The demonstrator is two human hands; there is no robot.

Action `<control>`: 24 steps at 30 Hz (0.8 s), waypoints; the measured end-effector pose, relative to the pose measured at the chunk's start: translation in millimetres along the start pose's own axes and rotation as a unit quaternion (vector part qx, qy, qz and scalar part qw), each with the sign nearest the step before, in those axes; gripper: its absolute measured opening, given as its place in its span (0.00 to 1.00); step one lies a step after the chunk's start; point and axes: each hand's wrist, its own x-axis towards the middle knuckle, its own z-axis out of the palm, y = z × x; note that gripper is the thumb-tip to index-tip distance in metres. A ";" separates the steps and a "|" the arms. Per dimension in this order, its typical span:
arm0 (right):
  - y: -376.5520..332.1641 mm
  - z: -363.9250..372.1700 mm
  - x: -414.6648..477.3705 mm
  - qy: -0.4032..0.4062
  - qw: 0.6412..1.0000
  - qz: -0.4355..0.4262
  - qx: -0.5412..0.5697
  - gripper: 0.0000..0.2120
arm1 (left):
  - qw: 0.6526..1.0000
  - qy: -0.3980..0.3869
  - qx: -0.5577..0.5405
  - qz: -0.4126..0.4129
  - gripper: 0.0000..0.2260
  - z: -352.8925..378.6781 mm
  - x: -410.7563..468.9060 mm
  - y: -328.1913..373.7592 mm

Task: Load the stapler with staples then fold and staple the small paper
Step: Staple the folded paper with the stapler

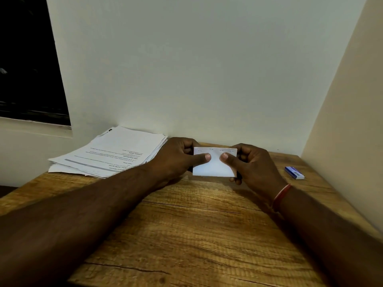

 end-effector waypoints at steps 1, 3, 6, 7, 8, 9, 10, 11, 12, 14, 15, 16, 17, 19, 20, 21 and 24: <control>-1.1 0.9 -1.7 -0.012 1.000 0.007 0.018 0.08 | 1.000 0.014 0.016 0.010 0.08 -0.4 0.2 0.5; -2.7 2.9 -5.1 -0.041 0.998 0.026 0.034 0.12 | 0.998 0.023 0.042 0.028 0.05 -1.7 1.0 -1.5; -2.7 3.6 -6.4 -0.048 0.998 0.028 0.012 0.15 | 1.000 -0.016 0.011 0.001 0.10 -1.1 -1.3 -1.4; -2.6 3.0 -5.3 -0.042 0.999 0.023 0.007 0.15 | 0.999 -0.038 -0.001 -0.013 0.15 -0.1 -2.2 -0.6; -2.9 2.0 -4.1 -0.033 0.999 0.015 0.005 0.14 | 0.998 -0.060 -0.007 -0.020 0.19 0.6 -1.8 -1.4; -3.7 1.4 -2.9 -0.024 1.000 0.006 0.003 0.14 | 0.997 -0.076 -0.010 -0.022 0.20 1.7 -2.1 -0.9; -3.2 0.6 -1.9 -0.017 1.000 -0.001 0.002 0.13 | 0.996 -0.084 -0.008 -0.021 0.21 2.1 -0.9 -2.3; -2.8 -0.2 -1.4 -0.013 1.000 -0.006 0.000 0.12 | 0.996 -0.087 -0.008 -0.021 0.22 2.6 -0.7 -2.3; -2.7 -0.1 -1.4 -0.012 1.000 -0.007 -0.003 0.11 | 0.996 -0.084 -0.003 -0.021 0.22 2.5 -0.3 -2.7; -2.8 1.9 -2.3 -0.018 1.000 -0.001 0.003 0.13 | 0.997 -0.074 0.016 -0.023 0.25 1.1 0.9 -5.2; -3.4 3.7 -3.5 -0.027 1.000 0.005 0.009 0.15 | 0.997 -0.069 0.030 -0.023 0.26 -0.4 1.6 -7.2; -4.7 5.4 -5.1 -0.038 0.999 0.012 0.011 0.17 | 0.997 -0.064 0.045 -0.019 0.28 -1.8 2.8 -9.3; -6.3 7.7 -6.6 -0.049 0.999 0.017 0.009 0.20 | 0.996 -0.060 0.060 -0.014 0.29 -3.2 3.7 -11.2; -6.5 10.7 -8.5 -0.065 0.997 0.030 0.014 0.23 | 0.996 -0.053 0.075 -0.008 0.30 -4.8 4.7 -13.0; -5.6 11.5 -8.7 -0.066 0.997 0.036 0.019 0.25 | 0.995 -0.051 0.080 -0.005 0.30 -4.7 4.4 -12.0; -4.8 12.0 -8.6 -0.062 0.997 0.041 0.015 0.26 | 0.994 -0.051 0.096 0.000 0.29 -5.0 3.3 -10.2; -4.0 9.6 -7.1 -0.050 0.997 0.040 -0.043 0.29 | 0.979 -0.048 0.195 0.035 0.26 -5.9 0.5 -4.0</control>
